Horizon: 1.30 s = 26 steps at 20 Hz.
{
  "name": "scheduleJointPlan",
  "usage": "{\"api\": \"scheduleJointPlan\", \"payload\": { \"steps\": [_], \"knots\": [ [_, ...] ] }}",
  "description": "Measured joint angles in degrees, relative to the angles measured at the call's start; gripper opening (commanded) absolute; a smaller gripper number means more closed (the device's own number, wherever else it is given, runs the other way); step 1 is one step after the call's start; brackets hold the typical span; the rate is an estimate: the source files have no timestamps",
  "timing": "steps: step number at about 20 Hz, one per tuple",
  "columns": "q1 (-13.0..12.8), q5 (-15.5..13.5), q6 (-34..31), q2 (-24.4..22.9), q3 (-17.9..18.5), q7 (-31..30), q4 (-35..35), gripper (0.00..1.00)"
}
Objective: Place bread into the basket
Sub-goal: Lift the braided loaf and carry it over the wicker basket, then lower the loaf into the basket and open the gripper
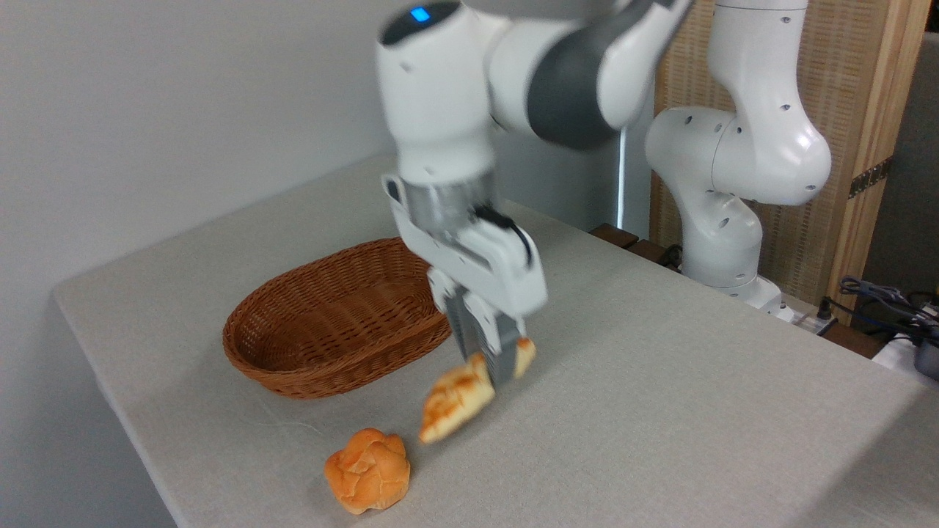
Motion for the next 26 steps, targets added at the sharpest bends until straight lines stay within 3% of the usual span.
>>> {"api": "scheduleJointPlan", "payload": {
  "steps": [4, 7, 9, 12, 13, 14, 17, 18, 22, 26],
  "knots": [
    [-0.39, -9.82, -3.27, 1.00, -0.79, -0.83, 7.25, 0.31],
    [-0.62, -13.14, -3.35, 2.21, -2.30, -4.15, 9.45, 0.31],
    [-0.95, -14.42, -3.16, 3.94, -5.89, -7.05, 10.30, 0.32],
    [-3.09, -14.56, 0.88, 7.52, -10.97, -13.10, 11.38, 0.47],
    [-4.10, -14.56, 2.85, 8.68, -11.97, -14.45, 11.59, 0.55],
    [-4.93, -14.56, 4.58, 9.66, -12.69, -15.56, 11.73, 0.75],
    [-6.06, -14.56, 7.78, 11.59, -13.99, -16.27, 11.98, 0.86],
    [-6.15, -14.56, 7.97, 11.91, -14.30, -16.27, 12.04, 1.00],
    [-6.58, -11.74, 7.97, 12.56, -15.06, -16.23, 12.06, 1.00],
    [-6.75, -10.88, 7.87, 12.88, -15.41, -16.23, 12.06, 1.00]
  ]
}}
